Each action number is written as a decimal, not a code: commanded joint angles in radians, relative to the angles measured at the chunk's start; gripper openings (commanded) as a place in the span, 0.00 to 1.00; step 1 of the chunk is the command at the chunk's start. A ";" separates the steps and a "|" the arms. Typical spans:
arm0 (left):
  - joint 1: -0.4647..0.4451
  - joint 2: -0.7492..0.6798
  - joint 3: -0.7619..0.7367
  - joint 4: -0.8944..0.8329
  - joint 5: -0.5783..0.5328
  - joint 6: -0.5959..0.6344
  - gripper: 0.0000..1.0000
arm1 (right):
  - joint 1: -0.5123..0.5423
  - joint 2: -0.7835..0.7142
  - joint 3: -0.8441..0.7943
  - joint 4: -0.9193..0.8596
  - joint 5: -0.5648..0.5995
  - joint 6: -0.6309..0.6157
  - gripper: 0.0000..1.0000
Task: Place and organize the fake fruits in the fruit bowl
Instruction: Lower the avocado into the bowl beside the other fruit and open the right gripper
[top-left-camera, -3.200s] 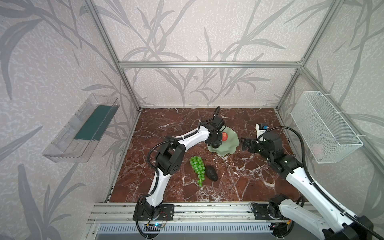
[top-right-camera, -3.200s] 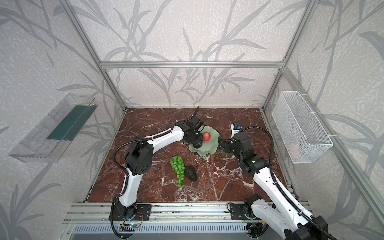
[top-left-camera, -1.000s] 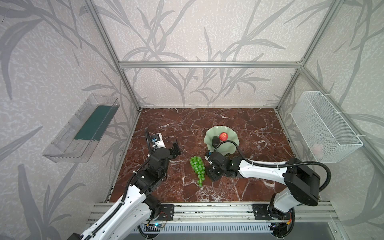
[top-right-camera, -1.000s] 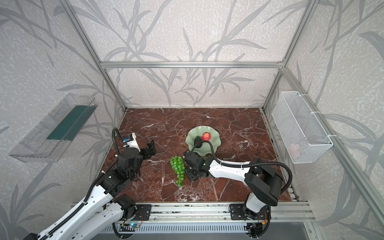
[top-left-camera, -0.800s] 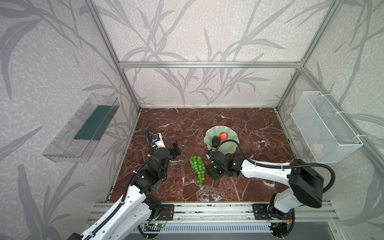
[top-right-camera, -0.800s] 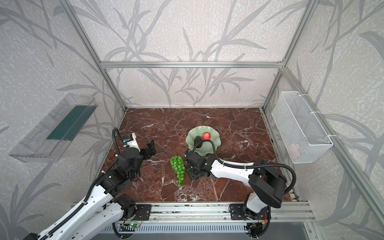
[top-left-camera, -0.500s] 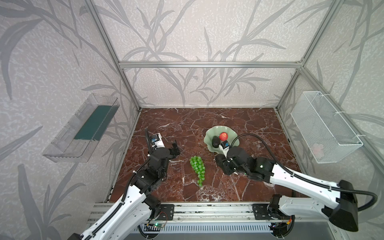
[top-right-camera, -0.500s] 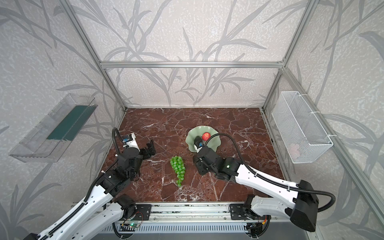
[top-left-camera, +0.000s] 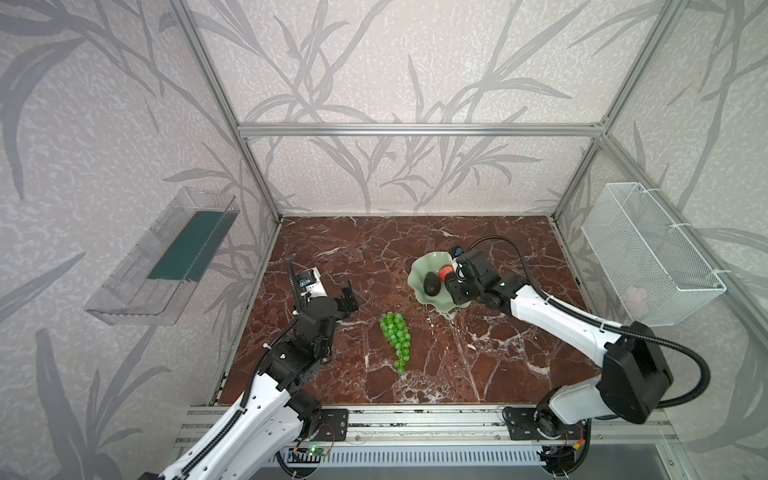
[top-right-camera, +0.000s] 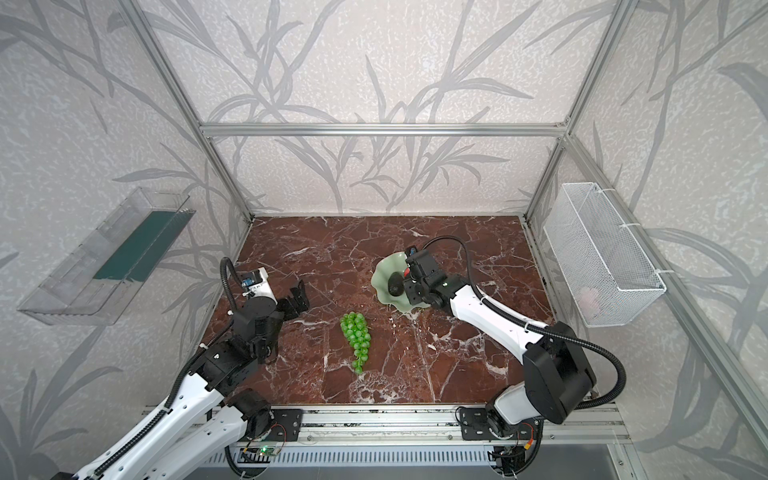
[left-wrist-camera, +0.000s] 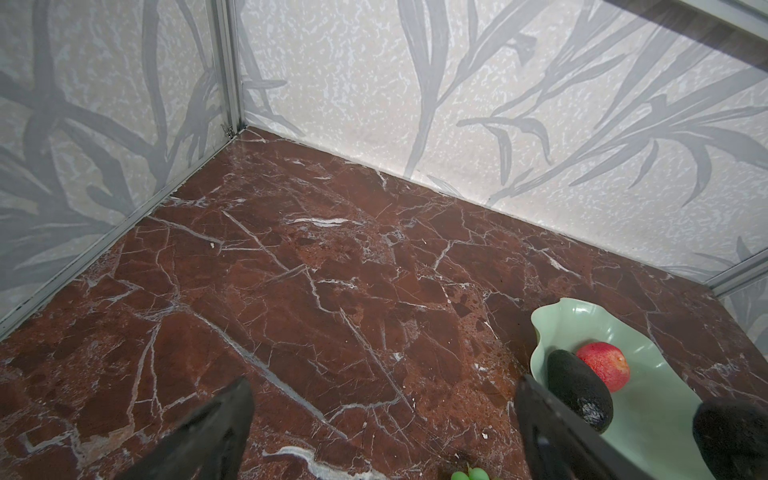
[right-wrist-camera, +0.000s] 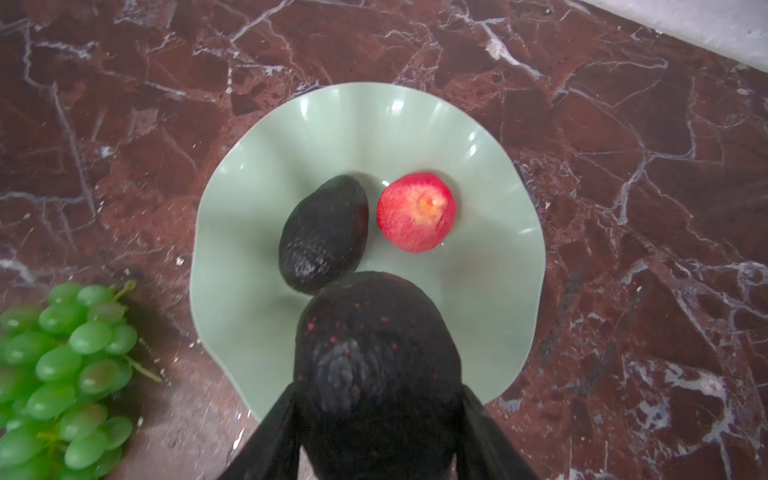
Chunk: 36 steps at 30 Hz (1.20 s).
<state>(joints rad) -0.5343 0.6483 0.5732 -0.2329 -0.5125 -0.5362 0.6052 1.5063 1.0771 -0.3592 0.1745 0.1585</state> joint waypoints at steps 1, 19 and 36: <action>0.004 -0.019 -0.012 -0.026 -0.018 -0.035 0.98 | -0.030 0.057 0.050 0.051 -0.031 -0.022 0.49; 0.005 0.032 0.003 -0.039 0.026 -0.077 0.98 | -0.053 0.237 0.107 0.005 -0.058 -0.006 0.50; 0.006 0.044 0.019 -0.099 0.121 -0.141 0.98 | -0.055 0.207 0.143 -0.014 -0.065 0.009 0.77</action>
<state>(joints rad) -0.5335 0.6876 0.5732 -0.2928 -0.4179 -0.6319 0.5541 1.7767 1.1900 -0.3504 0.1062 0.1642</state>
